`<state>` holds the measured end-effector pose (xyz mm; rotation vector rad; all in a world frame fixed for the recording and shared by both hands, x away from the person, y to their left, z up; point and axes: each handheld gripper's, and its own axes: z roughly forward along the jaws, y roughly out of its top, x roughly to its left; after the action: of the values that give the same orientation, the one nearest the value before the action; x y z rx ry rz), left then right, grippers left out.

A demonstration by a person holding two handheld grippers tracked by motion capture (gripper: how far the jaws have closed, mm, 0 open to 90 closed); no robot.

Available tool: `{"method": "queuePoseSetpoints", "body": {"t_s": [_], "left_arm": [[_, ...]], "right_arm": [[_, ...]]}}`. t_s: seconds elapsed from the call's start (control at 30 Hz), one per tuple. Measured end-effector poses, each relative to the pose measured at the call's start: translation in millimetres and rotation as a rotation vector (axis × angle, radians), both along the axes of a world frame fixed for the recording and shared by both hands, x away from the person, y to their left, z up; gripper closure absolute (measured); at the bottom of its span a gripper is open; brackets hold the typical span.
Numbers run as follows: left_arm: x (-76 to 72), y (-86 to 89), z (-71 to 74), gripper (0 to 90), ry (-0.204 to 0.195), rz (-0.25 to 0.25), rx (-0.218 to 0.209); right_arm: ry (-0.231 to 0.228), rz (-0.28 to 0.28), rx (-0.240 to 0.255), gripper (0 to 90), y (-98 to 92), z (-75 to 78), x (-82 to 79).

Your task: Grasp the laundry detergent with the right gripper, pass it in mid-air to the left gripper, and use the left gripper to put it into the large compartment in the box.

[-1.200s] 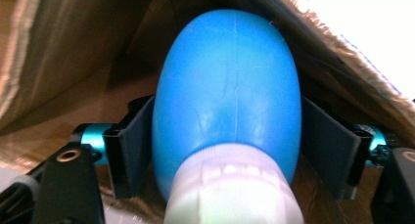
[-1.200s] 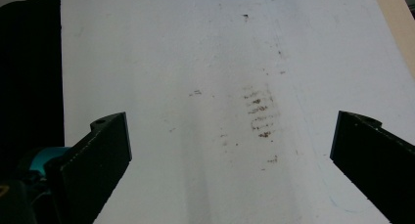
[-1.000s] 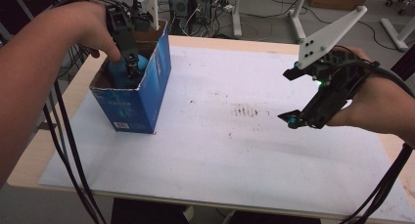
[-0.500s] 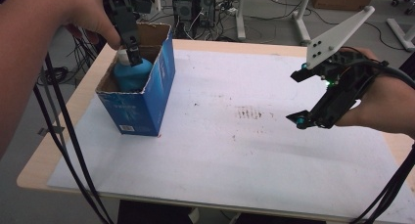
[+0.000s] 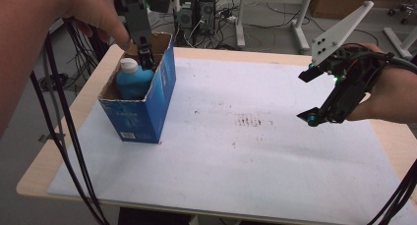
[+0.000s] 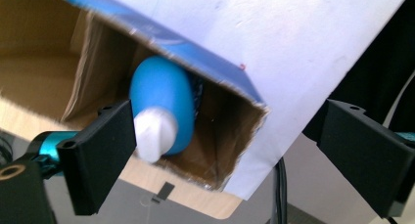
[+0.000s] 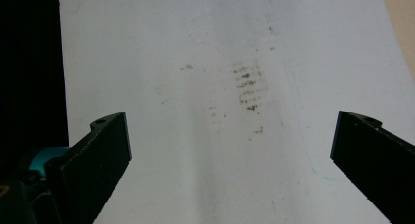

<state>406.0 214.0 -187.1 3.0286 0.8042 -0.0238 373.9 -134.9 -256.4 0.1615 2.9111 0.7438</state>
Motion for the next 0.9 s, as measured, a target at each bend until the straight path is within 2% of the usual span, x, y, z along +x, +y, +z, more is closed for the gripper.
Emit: {"method": "queuePoseSetpoints", "body": {"t_s": [0.13,0.2,0.23,0.27,0.33,0.4,0.57,0.67,0.7,0.77,0.9], "left_arm": [[-6.1,-18.5,-0.3,6.8,0.011,-0.082,0.001],[-7.2,-22.7,-0.4,6.1,0.016,-0.098,-0.001],[-8.3,-30.0,-0.8,6.1,0.019,-0.135,-0.002],[-9.8,-35.9,-1.8,6.1,0.020,-0.154,-0.005],[-10.4,-39.7,-2.9,6.1,0.021,-0.167,-0.006],[-11.4,-49.8,-6.1,6.1,0.027,-0.207,0.001],[-11.9,-63.9,-13.4,3.3,0.026,-0.258,-0.011],[-11.2,-69.3,-17.3,1.9,0.028,-0.272,-0.012],[-10.8,-72.8,-20.2,1.9,0.030,-0.282,-0.009],[-10.0,-80.4,-27.1,1.7,0.034,-0.300,-0.002],[-7.5,-89.1,-33.4,1.7,0.040,-0.322,-0.030]], "right_arm": [[0.023,0.007,-0.041,0.6,-2.5,5.5,5.3],[0.031,0.009,-0.058,0.6,-3.0,6.2,5.9],[0.045,0.024,-0.096,0.6,-3.2,7.5,8.1],[0.048,0.022,-0.105,0.6,-3.2,8.1,8.6],[0.048,0.026,-0.111,0.6,-3.2,8.6,9.3],[0.055,0.028,-0.139,0.6,-3.3,10.7,11.4],[0.060,0.027,-0.188,0.6,-1.5,10.2,15.9],[0.052,0.031,-0.215,0.6,0.2,8.4,18.7],[0.052,0.031,-0.215,0.6,0.2,8.4,18.7],[0.056,0.040,-0.248,0.6,1.4,5.8,21.0],[0.058,0.061,-0.289,0.6,1.7,0.8,24.4]]}}
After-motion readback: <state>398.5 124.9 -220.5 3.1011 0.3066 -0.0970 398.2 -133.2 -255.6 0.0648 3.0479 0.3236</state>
